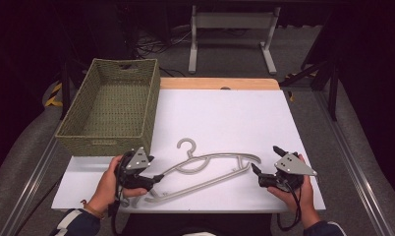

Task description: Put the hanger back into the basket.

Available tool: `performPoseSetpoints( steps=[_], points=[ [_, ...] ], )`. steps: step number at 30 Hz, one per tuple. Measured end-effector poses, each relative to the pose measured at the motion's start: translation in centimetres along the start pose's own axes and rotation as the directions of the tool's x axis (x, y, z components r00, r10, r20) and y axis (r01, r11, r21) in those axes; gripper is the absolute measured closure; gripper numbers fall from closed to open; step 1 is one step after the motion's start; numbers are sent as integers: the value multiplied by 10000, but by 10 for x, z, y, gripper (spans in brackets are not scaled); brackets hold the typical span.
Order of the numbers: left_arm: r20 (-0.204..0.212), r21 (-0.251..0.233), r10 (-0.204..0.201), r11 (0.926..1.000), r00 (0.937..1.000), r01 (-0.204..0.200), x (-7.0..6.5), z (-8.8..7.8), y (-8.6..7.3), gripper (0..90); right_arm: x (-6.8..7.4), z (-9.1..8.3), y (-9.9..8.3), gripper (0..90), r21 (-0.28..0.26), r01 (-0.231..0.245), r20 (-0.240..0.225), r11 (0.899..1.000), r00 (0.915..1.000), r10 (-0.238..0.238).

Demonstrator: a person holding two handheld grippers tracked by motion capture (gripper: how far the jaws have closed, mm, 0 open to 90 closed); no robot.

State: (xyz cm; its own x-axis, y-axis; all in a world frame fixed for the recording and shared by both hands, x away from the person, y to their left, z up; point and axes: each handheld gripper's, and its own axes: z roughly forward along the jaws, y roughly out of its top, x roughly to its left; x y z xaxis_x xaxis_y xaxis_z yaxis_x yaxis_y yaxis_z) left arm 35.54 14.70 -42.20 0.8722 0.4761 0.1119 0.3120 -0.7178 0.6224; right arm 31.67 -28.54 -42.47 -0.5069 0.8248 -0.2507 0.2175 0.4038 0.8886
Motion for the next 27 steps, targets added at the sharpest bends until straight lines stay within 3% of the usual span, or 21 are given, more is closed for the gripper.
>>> performPoseSetpoints(
  steps=[2, 3, 4, 6, 7, 10, 16, 24, 27],
  points=[
    [438, 677, 129, 9976, 9990, -158, 1, 10, 11, 373, -1, 1, -1, 101, 86, -8, -66, 10000, 10000, 9],
    [441, 849, 120, 9963, 9990, -157, 2, 13, 14, 404, -1, 2, -1, 101, 122, -18, -119, 9999, 9999, 19],
    [383, 1367, 66, 9905, 9992, -118, 5, 21, 22, 454, 0, 2, -1, 101, 197, -4, -148, 9998, 9999, 7],
    [553, 1600, -32, 9871, 9985, -57, 7, 26, 25, 457, 1, 3, -2, 101, 294, 86, -260, 9995, 9996, -78],
    [708, 1995, -163, 9799, 9974, 19, 11, 33, 29, 471, 1, 4, -2, 101, 339, 125, -321, 9993, 9994, -114],
    [752, 2460, -256, 9692, 9968, 64, 14, 43, 36, 514, 2, 6, -2, 101, 460, 250, -429, 9986, 9988, -231],
    [935, 2779, -265, 9606, 9953, -5, 15, 54, 48, 570, 2, 8, -3, 102, 653, 364, -566, 9972, 9979, -327],
    [899, 3034, 269, 9514, 9956, -531, 8, 59, 58, 781, 4, 11, -4, 102, 902, 458, -703, 9949, 9967, -395],
    [835, 3057, 397, 9500, 9957, -636, 5, 60, 59, 798, 4, 10, -3, 101, 878, 461, -689, 9951, 9968, -401]
  ],
)
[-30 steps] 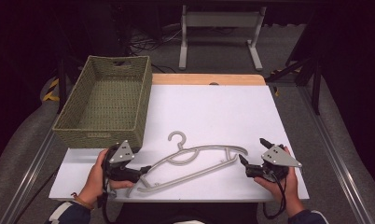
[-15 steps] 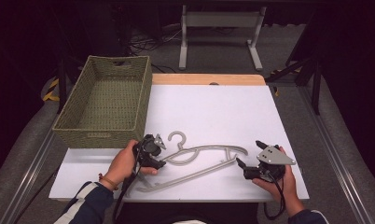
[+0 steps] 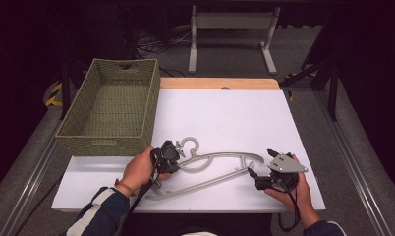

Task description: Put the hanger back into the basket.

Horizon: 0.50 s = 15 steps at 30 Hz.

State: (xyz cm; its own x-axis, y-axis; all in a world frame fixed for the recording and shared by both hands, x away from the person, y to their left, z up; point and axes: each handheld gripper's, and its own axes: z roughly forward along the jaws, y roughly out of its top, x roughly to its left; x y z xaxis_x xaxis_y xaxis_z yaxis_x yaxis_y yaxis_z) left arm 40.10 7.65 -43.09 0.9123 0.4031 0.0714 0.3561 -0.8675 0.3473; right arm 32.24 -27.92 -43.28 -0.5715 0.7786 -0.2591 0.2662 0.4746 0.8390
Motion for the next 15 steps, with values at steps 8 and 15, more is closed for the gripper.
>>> performPoseSetpoints(
  steps=[8, 15],
  points=[
    [-1048, -457, 372, 9981, 9938, -422, -9, 2, 1, 819, -4, -4, 0, 101, -231, -194, 278, 9995, 9994, 200],
    [-2173, -1284, 131, 9908, 9760, -419, -10, 2, -4, 820, -16, -17, 0, 102, -1010, -687, 1213, 9925, 9893, 808]
  ],
)
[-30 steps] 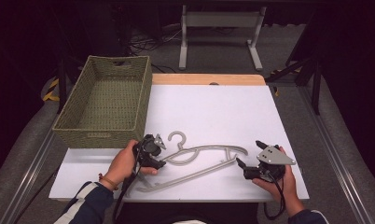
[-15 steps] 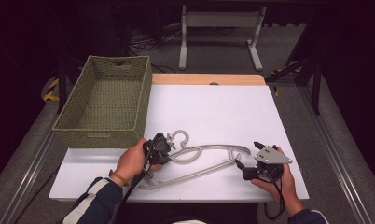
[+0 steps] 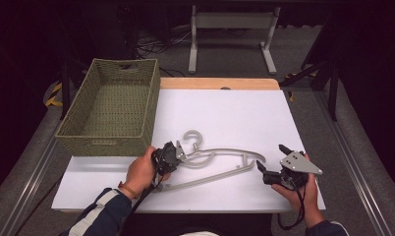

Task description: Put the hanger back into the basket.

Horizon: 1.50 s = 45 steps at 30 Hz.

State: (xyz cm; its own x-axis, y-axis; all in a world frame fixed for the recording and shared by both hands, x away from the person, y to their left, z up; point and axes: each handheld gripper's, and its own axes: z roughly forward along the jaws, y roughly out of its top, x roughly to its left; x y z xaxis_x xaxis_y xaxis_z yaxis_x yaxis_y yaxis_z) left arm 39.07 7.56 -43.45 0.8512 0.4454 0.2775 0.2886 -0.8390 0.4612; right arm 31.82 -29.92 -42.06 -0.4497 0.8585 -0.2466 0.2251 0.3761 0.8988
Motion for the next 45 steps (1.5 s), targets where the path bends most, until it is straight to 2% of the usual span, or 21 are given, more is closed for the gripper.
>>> performPoseSetpoints(
  steps=[2, 8, 9, 11, 12, 15, 17, 19, 21, 22, 23, 24, 25, 29, 32, 33, 35, 37, 43, 44, 45],
  points=[
    [-209, -436, -78, 9990, 9998, 69, 2, -5, -2, 821, -2, -2, 0, 104, -127, -63, 180, 9999, 9998, 66],
    [-622, -1023, -276, 9945, 9977, 211, 2, -15, -5, 821, -6, -7, 1, 106, -442, -167, 570, 9989, 9982, 192],
    [-658, -1297, -245, 9914, 9975, 158, 3, -18, -5, 821, -6, -8, 1, 108, -566, -161, 689, 9983, 9974, 200],
    [-828, -1512, -299, 9884, 9961, 171, 4, -23, -6, 822, -8, -11, 2, 109, -834, -238, 1011, 9962, 9944, 322],
    [-814, -1659, -433, 9857, 9957, 293, 4, -26, -6, 822, -10, -13, 2, 109, -946, -286, 1162, 9951, 9924, 396],
    [-968, -2114, -570, 9768, 9937, 355, 6, -37, -6, 822, -17, -17, 1, 109, -1241, -646, 1548, 9902, 9844, 836],
    [-1037, -2369, -682, 9706, 9923, 420, 7, -42, -6, 822, -21, -18, 0, 108, -1168, -965, 1484, 9885, 9824, 1135],
    [-1094, -2578, -792, 9650, 9908, 487, 8, -47, -7, 822, -22, -16, -2, 109, -1080, -1026, 1441, 9888, 9825, 1177],
    [-1224, -2788, -867, 9591, 9887, 496, 9, -52, -7, 822, -21, -14, -2, 108, -996, -927, 1387, 9907, 9846, 1061],
    [-1145, -2873, -931, 9562, 9891, 567, 10, -55, -7, 822, -20, -14, -2, 108, -963, -873, 1383, 9915, 9853, 1001],
    [-1145, -2873, -931, 9562, 9891, 567, 10, -55, -7, 822, -20, -14, -2, 108, -963, -873, 1383, 9915, 9853, 1001],
    [-1241, -3018, -968, 9518, 9875, 554, 10, -58, -6, 822, -19, -14, -2, 108, -947, -762, 1403, 9926, 9861, 891],
    [-1277, -3046, -999, 9508, 9868, 568, 11, -60, -6, 822, -18, -13, -2, 108, -914, -731, 1333, 9931, 9874, 849],
    [-1237, -3466, -1145, 9358, 9857, 652, 13, -70, -4, 822, -16, -11, -2, 108, -829, -680, 1299, 9942, 9884, 784],
    [-1378, -3649, -1229, 9288, 9828, 650, 15, -78, -4, 822, -15, -11, -2, 108, -775, -659, 1272, 9948, 9890, 754],
    [-1464, -3779, -1270, 9237, 9810, 632, 16, -81, -4, 822, -15, -10, -2, 108, -779, -623, 1263, 9950, 9894, 719],
    [-1415, -3896, -1284, 9187, 9816, 640, 18, -85, -4, 822, -14, -10, -2, 108, -749, -599, 1249, 9954, 9898, 690],
    [-1497, -4048, -1396, 9119, 9788, 682, 20, -90, -3, 822, -14, -10, -3, 108, -747, -580, 1227, 9955, 9902, 669],
    [-1452, -4431, -1781, 8912, 9732, 969, 29, -108, -3, 822, -12, -8, -3, 108, -639, -509, 1156, 9967, 9916, 580],
    [-1342, -4516, -1953, 8847, 9715, 1155, 31, -112, -4, 822, -12, -8, -3, 108, -640, -471, 1144, 9968, 9920, 542],
    [-1342, -4516, -1953, 8847, 9715, 1155, 31, -112, -4, 822, -12, -8, -3, 108, -640, -471, 1144, 9968, 9920, 542]
  ],
)
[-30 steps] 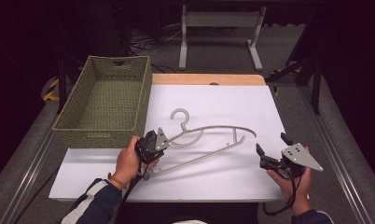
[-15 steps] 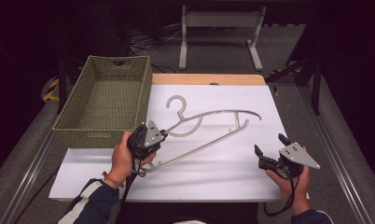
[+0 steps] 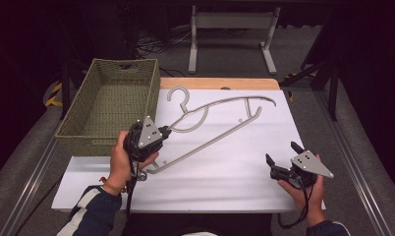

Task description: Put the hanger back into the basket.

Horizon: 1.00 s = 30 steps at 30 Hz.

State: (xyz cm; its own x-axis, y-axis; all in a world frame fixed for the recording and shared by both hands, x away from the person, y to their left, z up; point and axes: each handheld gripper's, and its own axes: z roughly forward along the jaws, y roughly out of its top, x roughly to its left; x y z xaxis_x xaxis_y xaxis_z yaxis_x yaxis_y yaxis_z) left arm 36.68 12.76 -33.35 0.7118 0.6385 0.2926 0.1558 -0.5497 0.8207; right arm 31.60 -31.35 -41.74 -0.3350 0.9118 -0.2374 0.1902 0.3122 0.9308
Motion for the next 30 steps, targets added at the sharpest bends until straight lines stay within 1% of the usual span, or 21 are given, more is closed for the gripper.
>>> performPoseSetpoints(
  steps=[1, 3, 5, 6, 8, 10, 12, 13, 14, 15, 16, 17, 18, 20, 23, 25, 26, 27, 28, 29, 30],
  points=[
    [-29, -86, -101, 9999, 9999, 101, 2, -3, 1, 822, 0, 0, 0, 108, 10, -22, -14, 10000, 10000, 22],
    [69, -162, -422, 9990, 9991, 423, 8, -9, 4, 822, 1, 0, 0, 108, -15, 46, -31, 10000, 10000, -46],
    [-14, -242, -603, 9979, 9982, 603, 14, -15, 6, 822, 1, 0, 0, 108, -18, 68, -51, 10000, 10000, -69],
    [26, -279, -740, 9969, 9973, 740, 16, -17, 6, 822, 1, 0, 0, 108, -6, 63, -64, 10000, 10000, -63],
    [17, -339, -967, 9947, 9953, 967, 25, -24, 7, 822, 1, 1, 0, 108, 24, 69, -57, 10000, 10000, -69],
    [1, -263, -1130, 9933, 9936, 1129, 32, -30, 8, 822, 2, 1, -1, 107, 43, 71, -70, 10000, 10000, -71],
    [-153, -242, -1240, 9920, 9922, 1236, 39, -36, 8, 822, 2, 1, -1, 108, 60, 70, -84, 10000, 9999, -70],
    [-75, -195, -1379, 9903, 9904, 1377, 44, -39, 8, 822, 2, 1, -1, 108, 72, 77, -75, 9999, 9999, -76],
    [-100, -188, -1429, 9896, 9897, 1427, 46, -40, 8, 822, 3, 2, -1, 108, 75, 79, -102, 9999, 9999, -79],
    [-256, -157, -1402, 9901, 9898, 1398, 51, -43, 8, 822, 3, 2, -1, 108, 111, 75, -117, 9999, 9999, -73],
    [-279, -109, -1491, 9888, 9884, 1489, 54, -45, 8, 822, 3, 2, -1, 108, 109, 117, -125, 9999, 9999, -115],
    [-279, -109, -1491, 9888, 9884, 1489, 54, -45, 8, 822, 3, 2, -1, 108, 109, 117, -125, 9999, 9999, -115],
    [-384, -16, -1593, 9872, 9865, 1594, 61, -47, 7, 822, 4, 2, -1, 108, 125, 106, -141, 9999, 9998, -104],
    [-377, 122, -1679, 9856, 9851, 1684, 71, -49, 6, 822, 4, 3, -1, 108, 152, 151, -160, 9998, 9998, -149],
    [-631, 399, -1728, 9837, 9829, 1755, 84, -51, 5, 822, 6, 4, -2, 108, 197, 193, -202, 9996, 9996, -189],
    [-691, 486, -1734, 9830, 9824, 1769, 91, -51, 4, 822, 7, 4, -2, 108, 219, 264, -228, 9994, 9994, -259],
    [-829, 590, -1806, 9808, 9800, 1858, 97, -52, 4, 822, 7, 4, -2, 108, 227, 283, -227, 9993, 9994, -278],
    [-829, 590, -1806, 9808, 9800, 1858, 97, -52, 4, 822, 7, 4, -2, 108, 227, 283, -227, 9993, 9994, -278],
    [-1059, 683, -1776, 9803, 9784, 1854, 102, -52, 3, 822, 7, 4, -2, 108, 216, 266, -272, 9994, 9993, -260],
    [-1059, 683, -1776, 9803, 9784, 1854, 102, -52, 3, 822, 7, 5, -2, 108, 222, 281, -277, 9994, 9992, -275],
    [-1247, 819, -1798, 9782, 9758, 1907, 111, -52, 2, 822, 7, 5, -2, 108, 231, 298, -286, 9993, 9992, -291]
  ],
)
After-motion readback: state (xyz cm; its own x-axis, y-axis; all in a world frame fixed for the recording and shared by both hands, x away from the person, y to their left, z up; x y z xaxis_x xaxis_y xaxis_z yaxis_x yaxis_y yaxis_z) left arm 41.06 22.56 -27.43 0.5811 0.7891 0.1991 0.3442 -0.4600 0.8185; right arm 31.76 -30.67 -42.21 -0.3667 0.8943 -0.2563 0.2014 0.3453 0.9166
